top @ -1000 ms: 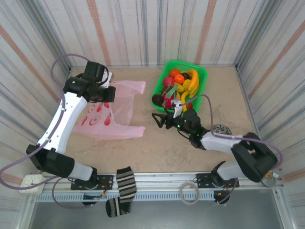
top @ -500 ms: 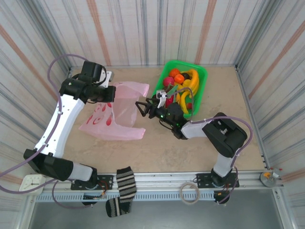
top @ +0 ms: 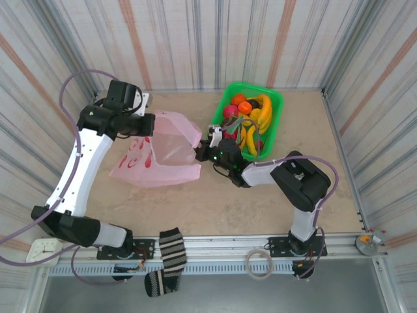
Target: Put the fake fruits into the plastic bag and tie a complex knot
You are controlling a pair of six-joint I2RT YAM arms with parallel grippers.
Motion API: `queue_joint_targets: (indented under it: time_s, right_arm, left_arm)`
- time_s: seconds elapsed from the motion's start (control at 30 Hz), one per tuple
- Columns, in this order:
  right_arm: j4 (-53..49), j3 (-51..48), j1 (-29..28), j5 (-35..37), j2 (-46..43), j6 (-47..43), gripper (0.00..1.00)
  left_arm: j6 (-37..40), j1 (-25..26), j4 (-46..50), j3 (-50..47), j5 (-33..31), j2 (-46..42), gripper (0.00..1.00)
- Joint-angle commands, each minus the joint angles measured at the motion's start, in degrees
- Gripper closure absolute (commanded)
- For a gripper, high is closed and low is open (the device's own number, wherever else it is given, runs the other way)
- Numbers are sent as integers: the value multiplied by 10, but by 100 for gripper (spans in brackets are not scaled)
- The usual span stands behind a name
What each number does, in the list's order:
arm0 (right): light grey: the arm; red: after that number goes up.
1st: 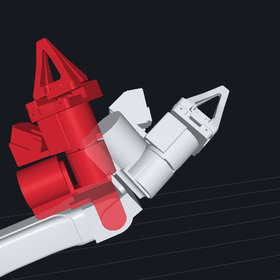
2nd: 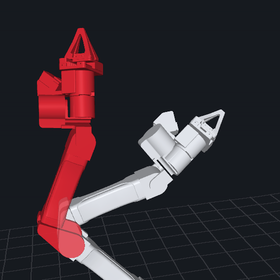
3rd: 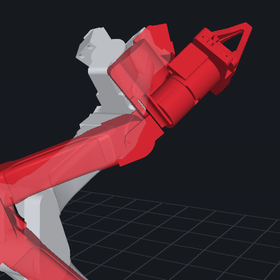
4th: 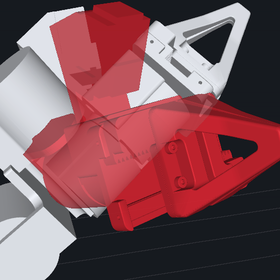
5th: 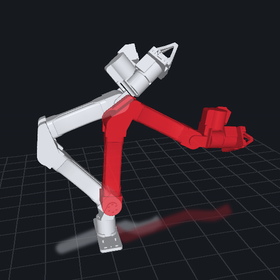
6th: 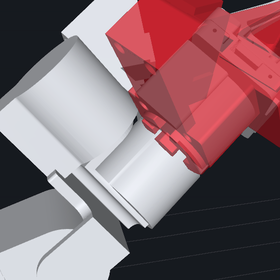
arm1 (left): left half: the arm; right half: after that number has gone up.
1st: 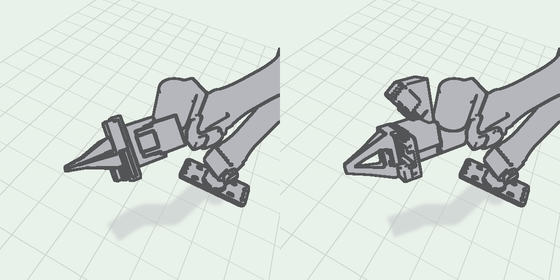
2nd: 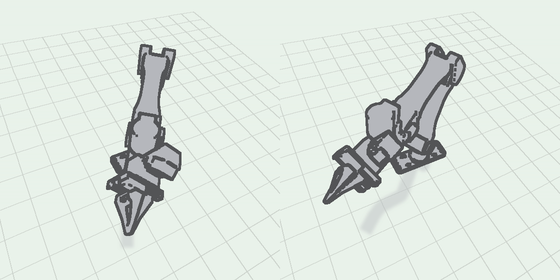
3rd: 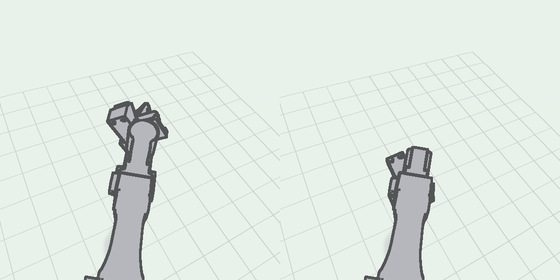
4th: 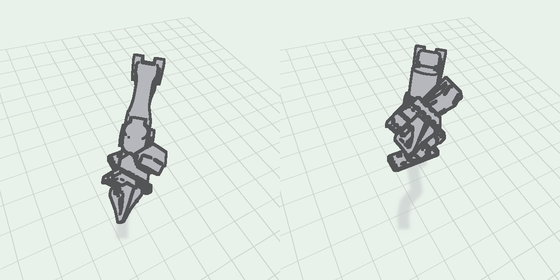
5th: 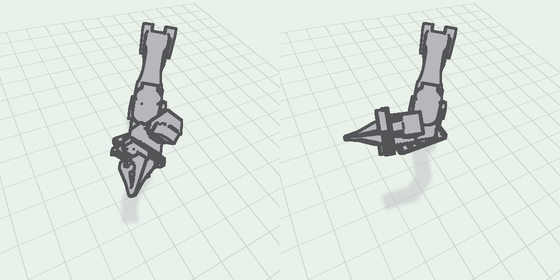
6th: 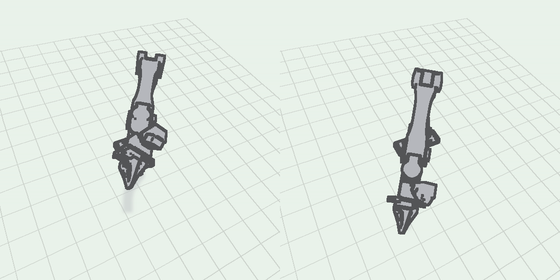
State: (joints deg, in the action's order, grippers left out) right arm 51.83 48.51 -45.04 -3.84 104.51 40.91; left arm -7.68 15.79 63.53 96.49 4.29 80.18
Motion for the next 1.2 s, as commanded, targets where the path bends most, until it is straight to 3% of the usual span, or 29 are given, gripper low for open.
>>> queue_joint_targets:
  time_s: [0.0, 0.2, 0.3, 0.53, 0.63, 0.83, 1.17]
  right_arm:
    - [-93, -7, -4, 44, -47, -11, 100]
    - [-126, -41, -1, 31, -65, -16, 100]
    - [-114, -44, -4, 15, -70, -48, 96]
    - [-104, -52, -17, 31, -103, -226, 25]
    - [-106, -47, -35, 66, -96, -339, 0]
    - [-61, -40, -63, 129, -83, -517, 1]
    - [-46, -20, -75, 129, -140, -595, 1]
  left_arm:
    - [30, -32, 17, 47, -42, -4, 100]
    - [48, -75, 18, 86, -41, 7, 100]
    - [54, -72, 16, 76, 13, 12, 100]
    - [28, -35, 18, 34, 45, 11, 100]
    - [-1, -31, 17, 28, 76, 11, 100]
    - [-14, -28, 14, 25, 104, 12, 100]
    - [-13, -27, 14, 14, 90, 19, 100]
